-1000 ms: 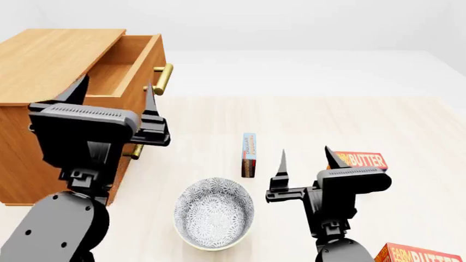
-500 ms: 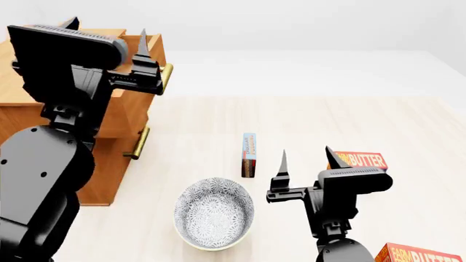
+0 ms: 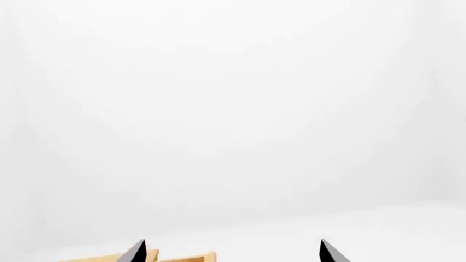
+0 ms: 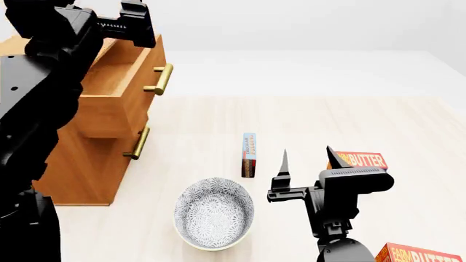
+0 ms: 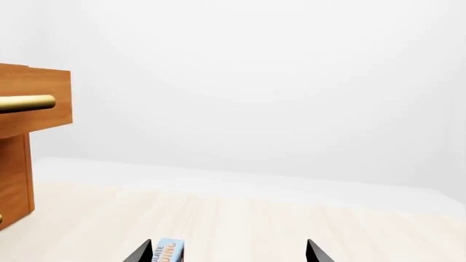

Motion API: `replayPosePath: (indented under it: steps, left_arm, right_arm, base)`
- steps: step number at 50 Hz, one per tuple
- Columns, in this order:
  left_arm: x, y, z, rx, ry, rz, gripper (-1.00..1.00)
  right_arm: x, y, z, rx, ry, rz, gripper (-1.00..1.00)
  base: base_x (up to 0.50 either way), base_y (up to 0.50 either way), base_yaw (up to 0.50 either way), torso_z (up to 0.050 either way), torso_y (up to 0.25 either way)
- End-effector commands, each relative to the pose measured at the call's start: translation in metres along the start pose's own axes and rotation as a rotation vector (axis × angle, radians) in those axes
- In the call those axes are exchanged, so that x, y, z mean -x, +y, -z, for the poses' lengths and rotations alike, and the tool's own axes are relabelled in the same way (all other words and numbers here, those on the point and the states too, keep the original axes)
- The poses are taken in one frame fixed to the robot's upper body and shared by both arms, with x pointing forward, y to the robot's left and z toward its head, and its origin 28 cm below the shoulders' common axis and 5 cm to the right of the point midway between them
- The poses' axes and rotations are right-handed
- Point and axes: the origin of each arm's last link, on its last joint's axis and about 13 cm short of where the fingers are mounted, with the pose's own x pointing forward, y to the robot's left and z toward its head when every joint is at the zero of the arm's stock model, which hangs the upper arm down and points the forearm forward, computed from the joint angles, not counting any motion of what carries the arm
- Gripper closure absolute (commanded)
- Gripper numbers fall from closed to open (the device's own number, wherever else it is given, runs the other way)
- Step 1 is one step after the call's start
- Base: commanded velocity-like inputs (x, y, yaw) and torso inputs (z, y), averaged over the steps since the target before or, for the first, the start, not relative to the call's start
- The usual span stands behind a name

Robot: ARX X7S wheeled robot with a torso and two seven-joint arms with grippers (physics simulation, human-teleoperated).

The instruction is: Put the chocolate pudding in the top drawer of the cabinet and close it.

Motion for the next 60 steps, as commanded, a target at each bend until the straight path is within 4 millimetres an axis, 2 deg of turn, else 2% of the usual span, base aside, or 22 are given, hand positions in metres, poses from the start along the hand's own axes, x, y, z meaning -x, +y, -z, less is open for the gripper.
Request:
replayPosePath:
  steps: [1,18,36,60]
  left_arm:
    - [-0.015,0.005,-0.018,0.049,0.093,0.003,-1.0]
    - [-0.041,0.008,-0.031,0.138,0.289,0.06,-1.0]
    - [-0.061,0.012,-0.039,0.107,0.465,0.069,-1.0]
    - [-0.078,0.013,-0.027,0.172,0.683,0.065,-1.0]
  right_arm:
    - [0.0,0.0,0.001,0.001,0.001,0.0,-1.0]
    - [-0.001,0.0,0.001,0.001,0.003,0.004,-1.0]
    - [0.0,-0.001,0.002,0.0,0.005,0.004,-1.0]
    - [0.0,-0.001,0.003,0.0,0.007,0.002,-1.0]
  base:
    - [0.0,0.0,0.0,0.0,0.0]
    - [0.0,0.0,0.0,0.0,0.0]
    - [0.0,0.0,0.0,0.0,0.0]
    - [0.0,0.0,0.0,0.0,0.0]
